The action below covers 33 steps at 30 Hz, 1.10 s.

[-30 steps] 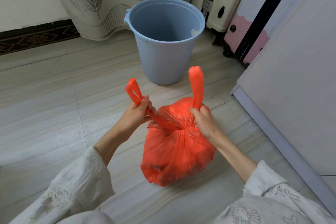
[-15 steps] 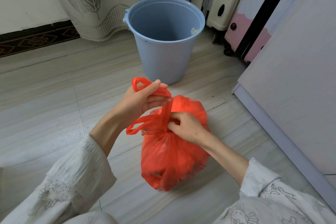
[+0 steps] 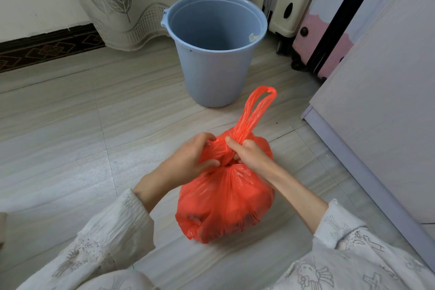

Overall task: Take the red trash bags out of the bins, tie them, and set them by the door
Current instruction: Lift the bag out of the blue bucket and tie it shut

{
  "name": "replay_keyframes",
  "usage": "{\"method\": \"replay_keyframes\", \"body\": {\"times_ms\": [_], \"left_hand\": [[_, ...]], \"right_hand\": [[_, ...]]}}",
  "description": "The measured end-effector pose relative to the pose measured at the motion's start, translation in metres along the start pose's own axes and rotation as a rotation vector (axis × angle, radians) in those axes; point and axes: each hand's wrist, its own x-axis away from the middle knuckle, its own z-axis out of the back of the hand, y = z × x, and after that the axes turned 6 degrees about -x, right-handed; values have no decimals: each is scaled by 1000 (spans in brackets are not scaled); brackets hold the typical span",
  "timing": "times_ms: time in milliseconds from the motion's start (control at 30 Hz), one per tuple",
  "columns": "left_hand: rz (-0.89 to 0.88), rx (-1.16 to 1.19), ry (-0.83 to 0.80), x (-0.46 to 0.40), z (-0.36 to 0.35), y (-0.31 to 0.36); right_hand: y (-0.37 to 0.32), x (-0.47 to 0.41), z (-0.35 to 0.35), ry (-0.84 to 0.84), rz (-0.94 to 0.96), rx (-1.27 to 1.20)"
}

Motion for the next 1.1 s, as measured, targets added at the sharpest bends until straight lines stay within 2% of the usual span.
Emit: {"method": "replay_keyframes", "body": {"times_ms": [67, 133, 200, 267, 367, 467, 533, 633, 700, 767, 833, 867, 1000, 1100], "left_hand": [[-2, -162, -46, -1, 2, 1], [12, -273, -21, 1, 6, 6], [10, -125, 9, 5, 14, 11], [-30, 36, 13, 7, 20, 18], [-133, 41, -43, 8, 25, 28], [-195, -14, -181, 9, 28, 35], [-191, -2, -347, 13, 29, 35], [-44, 32, -541, 18, 35, 28], [102, 108, -470, 16, 36, 21], [168, 244, -223, 11, 29, 16], [105, 268, -16, 5, 18, 12], [48, 258, 25, 4, 12, 11], [-103, 143, 54, 0, -8, 1], [-58, 57, 20, -7, -15, -2]], "right_hand": [[0, 0, 1, 14, 22, 43], [-2, -1, 2, 38, -11, 128], [-2, -2, 7, 57, -68, 143], [-4, -2, 14, 83, -90, 50], [-6, -1, 20, 91, -131, -174], [-6, 1, 20, 74, -174, -224], [-3, 3, 19, 59, -106, -175], [1, 7, 23, 10, 13, -149], [2, 9, 26, -44, 16, -213], [3, 12, 27, -112, -5, -272], [3, 16, 25, -149, -11, -290], [3, 18, 24, -154, -13, -300], [1, 18, 24, -127, -27, -398], [2, 15, 25, -88, -21, -429]]}}
